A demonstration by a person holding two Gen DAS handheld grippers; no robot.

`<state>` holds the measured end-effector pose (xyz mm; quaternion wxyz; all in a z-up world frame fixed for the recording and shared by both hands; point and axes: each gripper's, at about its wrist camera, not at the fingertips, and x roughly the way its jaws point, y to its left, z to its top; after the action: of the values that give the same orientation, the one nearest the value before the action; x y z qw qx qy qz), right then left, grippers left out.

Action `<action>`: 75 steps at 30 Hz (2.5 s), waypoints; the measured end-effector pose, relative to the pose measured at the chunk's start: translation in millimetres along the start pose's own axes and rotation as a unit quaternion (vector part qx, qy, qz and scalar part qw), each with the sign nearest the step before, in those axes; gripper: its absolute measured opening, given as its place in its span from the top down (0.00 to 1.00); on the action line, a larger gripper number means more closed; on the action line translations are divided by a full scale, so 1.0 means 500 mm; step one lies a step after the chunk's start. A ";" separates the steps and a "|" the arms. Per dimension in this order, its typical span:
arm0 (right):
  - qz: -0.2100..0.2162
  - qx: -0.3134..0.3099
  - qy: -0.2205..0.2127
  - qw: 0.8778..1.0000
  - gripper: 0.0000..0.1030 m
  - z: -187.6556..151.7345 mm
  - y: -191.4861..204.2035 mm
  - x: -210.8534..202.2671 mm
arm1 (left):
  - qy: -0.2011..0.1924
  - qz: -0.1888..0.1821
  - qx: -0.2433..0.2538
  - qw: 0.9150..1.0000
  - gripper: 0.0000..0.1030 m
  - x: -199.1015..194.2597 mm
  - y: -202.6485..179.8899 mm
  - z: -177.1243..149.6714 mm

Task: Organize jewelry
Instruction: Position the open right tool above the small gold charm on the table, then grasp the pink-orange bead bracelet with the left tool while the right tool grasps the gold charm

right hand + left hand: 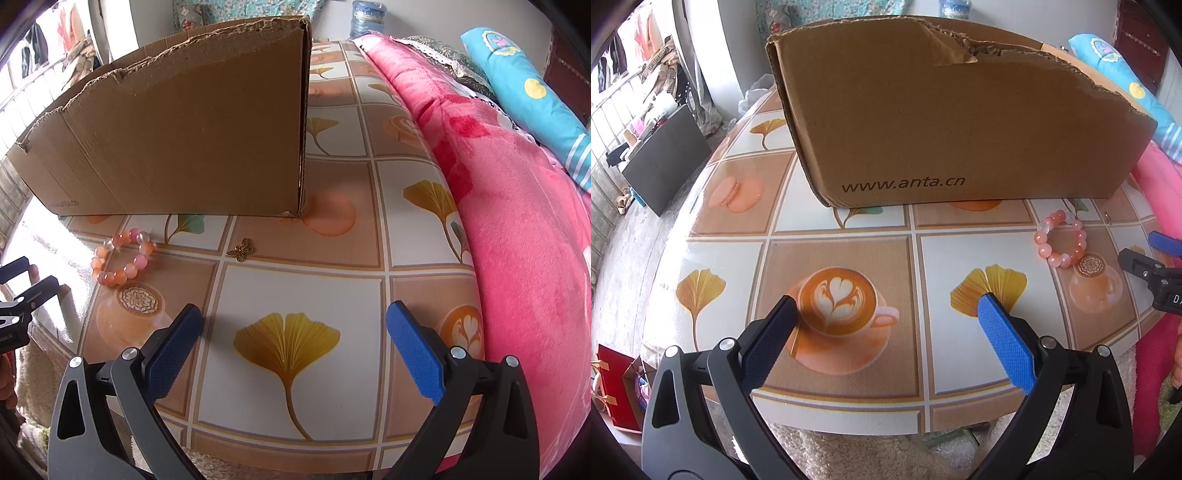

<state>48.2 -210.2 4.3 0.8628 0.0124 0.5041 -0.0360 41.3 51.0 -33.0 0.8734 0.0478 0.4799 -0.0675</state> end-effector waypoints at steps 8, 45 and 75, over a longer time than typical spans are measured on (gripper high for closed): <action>0.002 0.000 -0.009 1.000 0.06 -0.007 0.000 -0.005 | -0.129 -0.097 0.054 0.985 0.08 -0.103 -0.046 0.011; 0.109 -0.010 -0.052 0.993 0.63 0.009 0.018 -0.023 | -0.046 -0.142 0.133 0.980 0.92 0.000 -0.139 0.029; 0.157 -0.047 -0.030 0.986 0.87 0.041 -0.006 -0.005 | -0.060 -0.152 0.136 0.977 0.91 -0.009 -0.119 0.016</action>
<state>64.4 -214.1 16.7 0.8723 0.0498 0.4706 0.1228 35.9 -8.6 -26.0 0.8655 0.0890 0.4144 -0.2669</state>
